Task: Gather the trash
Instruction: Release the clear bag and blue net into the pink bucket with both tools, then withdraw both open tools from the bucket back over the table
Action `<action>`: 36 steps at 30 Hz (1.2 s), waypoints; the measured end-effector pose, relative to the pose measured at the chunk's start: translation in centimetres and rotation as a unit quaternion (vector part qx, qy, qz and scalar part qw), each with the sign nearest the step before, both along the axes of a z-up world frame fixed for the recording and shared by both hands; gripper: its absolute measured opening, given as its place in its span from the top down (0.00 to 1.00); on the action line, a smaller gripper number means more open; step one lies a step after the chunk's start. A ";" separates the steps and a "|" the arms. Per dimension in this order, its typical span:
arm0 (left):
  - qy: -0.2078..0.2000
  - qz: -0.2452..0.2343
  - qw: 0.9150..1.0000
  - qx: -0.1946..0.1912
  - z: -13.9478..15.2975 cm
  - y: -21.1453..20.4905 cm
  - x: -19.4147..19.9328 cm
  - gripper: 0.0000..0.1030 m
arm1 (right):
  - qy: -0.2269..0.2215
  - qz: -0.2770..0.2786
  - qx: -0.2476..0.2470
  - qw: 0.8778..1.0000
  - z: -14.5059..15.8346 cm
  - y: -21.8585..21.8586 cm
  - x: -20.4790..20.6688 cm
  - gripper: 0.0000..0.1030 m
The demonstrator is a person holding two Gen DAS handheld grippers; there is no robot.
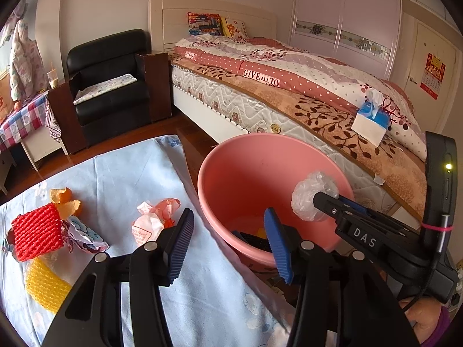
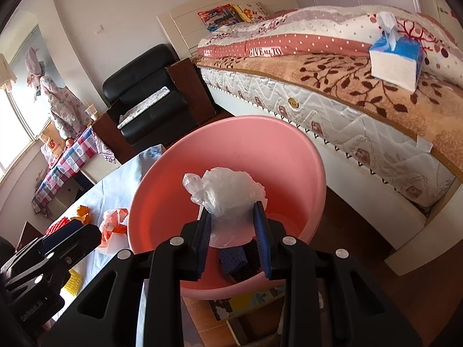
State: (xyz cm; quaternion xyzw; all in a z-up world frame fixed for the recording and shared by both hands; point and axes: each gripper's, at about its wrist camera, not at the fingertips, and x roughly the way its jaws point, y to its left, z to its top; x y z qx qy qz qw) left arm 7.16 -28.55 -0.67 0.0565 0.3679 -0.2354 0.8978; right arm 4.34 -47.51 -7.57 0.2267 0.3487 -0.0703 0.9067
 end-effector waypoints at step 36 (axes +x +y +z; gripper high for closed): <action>-0.019 0.080 0.996 -0.031 2.3 8.4 -2.4 0.51 | -0.037 0.057 -0.040 0.997 4.3 6.8 -2.5 0.59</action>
